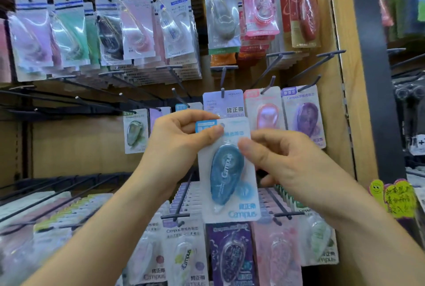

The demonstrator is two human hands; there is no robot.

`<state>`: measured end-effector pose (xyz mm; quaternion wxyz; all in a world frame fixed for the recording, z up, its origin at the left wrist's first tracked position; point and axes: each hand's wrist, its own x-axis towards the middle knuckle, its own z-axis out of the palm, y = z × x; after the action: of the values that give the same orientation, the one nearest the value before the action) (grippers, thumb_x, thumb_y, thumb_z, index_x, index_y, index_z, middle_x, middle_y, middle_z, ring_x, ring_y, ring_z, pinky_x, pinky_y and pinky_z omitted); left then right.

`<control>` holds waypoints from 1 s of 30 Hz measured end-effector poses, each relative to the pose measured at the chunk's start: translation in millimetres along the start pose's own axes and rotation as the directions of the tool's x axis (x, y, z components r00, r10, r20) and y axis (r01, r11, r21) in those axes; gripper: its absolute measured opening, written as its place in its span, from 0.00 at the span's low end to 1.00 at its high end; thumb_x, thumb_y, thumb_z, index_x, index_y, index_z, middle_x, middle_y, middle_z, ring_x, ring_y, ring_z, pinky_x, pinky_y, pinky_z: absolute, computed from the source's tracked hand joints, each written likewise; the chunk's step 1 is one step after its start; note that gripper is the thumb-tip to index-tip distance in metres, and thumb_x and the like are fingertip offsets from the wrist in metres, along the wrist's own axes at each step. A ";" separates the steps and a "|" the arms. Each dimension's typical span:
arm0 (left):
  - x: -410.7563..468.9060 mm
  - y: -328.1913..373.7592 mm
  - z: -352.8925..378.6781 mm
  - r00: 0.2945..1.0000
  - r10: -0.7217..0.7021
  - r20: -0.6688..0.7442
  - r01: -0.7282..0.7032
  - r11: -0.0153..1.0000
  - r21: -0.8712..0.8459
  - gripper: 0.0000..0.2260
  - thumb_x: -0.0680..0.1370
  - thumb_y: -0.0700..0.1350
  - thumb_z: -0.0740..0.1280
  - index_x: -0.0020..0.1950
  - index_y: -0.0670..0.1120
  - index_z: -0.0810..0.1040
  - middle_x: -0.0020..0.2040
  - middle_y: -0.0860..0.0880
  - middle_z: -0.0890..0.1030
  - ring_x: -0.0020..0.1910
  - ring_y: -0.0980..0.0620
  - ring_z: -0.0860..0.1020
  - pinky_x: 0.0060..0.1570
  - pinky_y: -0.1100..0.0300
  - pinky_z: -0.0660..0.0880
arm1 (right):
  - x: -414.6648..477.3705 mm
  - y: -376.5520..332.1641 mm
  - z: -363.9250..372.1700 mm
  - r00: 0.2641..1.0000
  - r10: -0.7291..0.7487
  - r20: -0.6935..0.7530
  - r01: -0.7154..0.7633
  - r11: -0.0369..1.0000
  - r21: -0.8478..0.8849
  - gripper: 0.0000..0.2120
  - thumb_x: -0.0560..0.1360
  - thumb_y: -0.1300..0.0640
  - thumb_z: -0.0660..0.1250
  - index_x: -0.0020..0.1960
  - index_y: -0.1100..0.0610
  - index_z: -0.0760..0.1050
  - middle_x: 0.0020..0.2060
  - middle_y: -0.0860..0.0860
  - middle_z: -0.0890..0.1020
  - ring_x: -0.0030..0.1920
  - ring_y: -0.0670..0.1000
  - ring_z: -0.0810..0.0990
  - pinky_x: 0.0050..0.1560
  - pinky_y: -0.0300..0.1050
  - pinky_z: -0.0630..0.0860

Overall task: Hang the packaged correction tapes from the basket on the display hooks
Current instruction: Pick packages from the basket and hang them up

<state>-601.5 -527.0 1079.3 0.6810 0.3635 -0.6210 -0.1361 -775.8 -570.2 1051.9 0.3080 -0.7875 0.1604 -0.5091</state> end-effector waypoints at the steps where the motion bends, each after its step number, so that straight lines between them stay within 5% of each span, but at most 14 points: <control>1: 0.0 -0.5 1.7 1.000 -0.017 0.000 0.017 0.999 -0.034 0.06 0.73 0.38 0.72 0.49 0.42 0.81 0.39 0.46 0.86 0.34 0.52 0.84 0.30 0.61 0.78 | -5.3 2.2 3.7 0.996 0.018 0.093 -0.027 0.994 0.103 0.16 0.69 0.44 0.72 0.53 0.51 0.83 0.44 0.50 0.87 0.47 0.46 0.85 0.47 0.43 0.82; 4: 0.3 -0.8 4.4 0.996 -0.074 0.040 0.079 0.988 -0.131 0.10 0.69 0.43 0.73 0.48 0.43 0.80 0.39 0.46 0.85 0.34 0.50 0.83 0.32 0.57 0.80 | -9.9 16.0 6.0 0.996 0.033 0.083 -0.048 0.983 0.179 0.14 0.70 0.57 0.72 0.56 0.55 0.81 0.49 0.49 0.87 0.52 0.48 0.85 0.51 0.43 0.82; 9: -10.5 -8.0 3.5 0.956 -0.172 0.239 0.244 0.916 -0.318 0.14 0.72 0.42 0.74 0.53 0.35 0.81 0.48 0.39 0.83 0.46 0.43 0.82 0.48 0.50 0.81 | -19.6 20.5 8.1 0.996 -0.029 0.079 0.020 0.992 0.122 0.15 0.74 0.67 0.70 0.55 0.52 0.80 0.48 0.43 0.87 0.51 0.42 0.84 0.47 0.33 0.79; 11: -17.5 -11.7 -2.1 0.951 -0.153 0.268 0.248 0.895 -0.370 0.11 0.72 0.43 0.70 0.50 0.38 0.82 0.46 0.40 0.83 0.44 0.45 0.82 0.46 0.52 0.81 | -22.4 19.6 12.9 0.994 -0.054 0.094 0.042 0.992 0.121 0.14 0.73 0.65 0.71 0.54 0.50 0.80 0.48 0.44 0.87 0.50 0.43 0.85 0.44 0.32 0.78; 14: -23.8 -13.1 -13.6 0.968 -0.149 0.204 0.222 0.888 -0.404 0.08 0.75 0.43 0.71 0.50 0.40 0.80 0.44 0.42 0.82 0.41 0.47 0.82 0.41 0.55 0.81 | -20.6 20.5 25.1 0.996 -0.052 0.077 0.045 0.994 0.097 0.11 0.68 0.52 0.72 0.51 0.47 0.80 0.47 0.48 0.86 0.49 0.49 0.85 0.51 0.45 0.82; 17: -24.9 -12.2 -29.2 0.981 -0.190 0.049 0.192 0.878 -0.438 0.09 0.75 0.45 0.66 0.51 0.42 0.77 0.39 0.45 0.82 0.36 0.50 0.81 0.35 0.56 0.79 | -16.1 13.4 41.7 0.991 -0.042 0.131 0.038 0.999 0.033 0.04 0.72 0.53 0.73 0.46 0.49 0.80 0.43 0.47 0.86 0.42 0.46 0.84 0.42 0.37 0.79; 20: -25.5 -9.9 -46.9 0.976 -0.215 -0.032 0.189 0.911 -0.367 0.10 0.76 0.47 0.66 0.51 0.42 0.78 0.36 0.46 0.82 0.32 0.50 0.81 0.32 0.58 0.79 | -10.4 10.5 57.1 0.988 -0.046 0.151 0.044 0.999 0.018 0.06 0.76 0.61 0.70 0.43 0.52 0.80 0.37 0.47 0.86 0.32 0.40 0.80 0.31 0.28 0.70; 25: -19.4 -7.2 -67.2 0.966 -0.251 -0.068 0.226 0.940 -0.256 0.10 0.70 0.54 0.69 0.37 0.48 0.80 0.36 0.45 0.82 0.33 0.49 0.80 0.36 0.56 0.78 | -5.8 12.0 78.7 0.997 -0.013 0.071 0.009 0.999 0.047 0.06 0.77 0.64 0.68 0.43 0.56 0.79 0.33 0.51 0.85 0.28 0.45 0.81 0.24 0.30 0.70; 30: -1.3 -3.3 -80.4 0.985 -0.173 -0.021 0.171 0.982 -0.075 0.06 0.76 0.46 0.69 0.42 0.44 0.81 0.39 0.46 0.83 0.37 0.49 0.80 0.41 0.54 0.78 | -1.5 13.2 89.6 0.998 0.059 -0.028 -0.055 0.993 0.106 0.05 0.78 0.62 0.68 0.43 0.58 0.77 0.34 0.53 0.85 0.28 0.51 0.83 0.22 0.33 0.70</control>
<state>-525.0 -502.2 1079.1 0.6879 0.3926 -0.5724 -0.2120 -695.0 -550.6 1016.2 0.3611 -0.7572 0.1606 -0.5201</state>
